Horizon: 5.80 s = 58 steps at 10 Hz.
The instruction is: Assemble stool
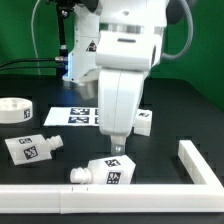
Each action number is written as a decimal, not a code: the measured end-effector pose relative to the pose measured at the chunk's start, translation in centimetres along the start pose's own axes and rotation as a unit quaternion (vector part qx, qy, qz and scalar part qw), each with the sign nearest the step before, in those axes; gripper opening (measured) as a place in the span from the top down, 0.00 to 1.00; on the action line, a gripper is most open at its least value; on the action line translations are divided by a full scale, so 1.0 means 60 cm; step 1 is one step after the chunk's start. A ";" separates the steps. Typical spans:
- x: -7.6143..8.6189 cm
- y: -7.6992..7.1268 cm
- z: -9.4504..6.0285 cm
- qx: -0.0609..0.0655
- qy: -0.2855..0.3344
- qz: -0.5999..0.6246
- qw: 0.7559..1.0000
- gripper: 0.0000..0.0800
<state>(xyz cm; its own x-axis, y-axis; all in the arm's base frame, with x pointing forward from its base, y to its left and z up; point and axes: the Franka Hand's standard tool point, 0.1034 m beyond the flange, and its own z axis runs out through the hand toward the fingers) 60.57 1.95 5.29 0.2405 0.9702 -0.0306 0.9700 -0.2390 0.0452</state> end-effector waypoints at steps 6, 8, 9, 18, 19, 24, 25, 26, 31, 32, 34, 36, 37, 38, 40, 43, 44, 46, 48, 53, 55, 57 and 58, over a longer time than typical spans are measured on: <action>-0.016 -0.021 0.063 0.027 -0.005 0.005 1.000 0.19; -0.016 -0.022 0.064 0.027 -0.005 0.005 1.000 0.22; -0.016 -0.022 0.064 0.027 -0.005 0.005 1.000 0.22; -0.092 -0.087 0.006 0.049 -0.012 0.151 0.987 0.59; -0.092 -0.087 0.006 0.049 -0.012 0.151 0.987 0.59; -0.126 -0.211 0.014 0.067 -0.011 0.293 0.954 0.58; -0.124 -0.209 0.014 0.063 -0.008 0.291 0.955 0.58; -0.126 -0.207 0.015 0.063 -0.009 0.292 0.954 0.58; -0.135 -0.255 0.057 0.088 -0.011 0.376 0.922 0.58; -0.132 -0.252 0.054 0.086 -0.009 0.373 0.924 0.58; -0.133 -0.254 0.056 0.087 -0.010 0.374 0.923 0.58; -0.136 -0.256 0.041 0.093 -0.013 0.374 0.923 0.24; -0.148 -0.262 0.019 0.097 -0.016 0.366 0.926 0.24; -0.168 -0.268 -0.006 0.099 -0.018 0.359 0.928 0.20; -0.192 -0.267 -0.014 0.098 -0.017 0.354 0.930 0.19; -0.191 -0.268 -0.012 0.099 -0.018 0.353 0.930 0.19; -0.193 -0.268 -0.013 0.099 -0.018 0.349 0.932 0.19; -0.262 -0.281 -0.026 0.099 -0.012 0.304 0.948 0.19; -0.330 -0.289 -0.038 0.094 -0.002 0.257 0.962 0.19; -0.341 -0.296 -0.021 0.099 -0.006 0.246 0.964 0.19; -0.417 -0.319 0.002 0.088 -0.004 0.207 0.974 0.19; -0.435 -0.326 0.008 0.093 -0.004 0.209 0.973 0.19; -0.433 -0.326 0.009 0.093 -0.004 0.208 0.974 0.19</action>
Offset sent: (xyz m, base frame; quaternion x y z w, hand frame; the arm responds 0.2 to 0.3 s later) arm -0.0048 0.0023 -0.0260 0.0214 0.0074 0.0097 0.9997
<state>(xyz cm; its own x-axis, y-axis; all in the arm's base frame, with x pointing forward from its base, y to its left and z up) 35.36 -18.62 4.68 0.6138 0.7875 -0.0553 0.7780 -0.6153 -0.1268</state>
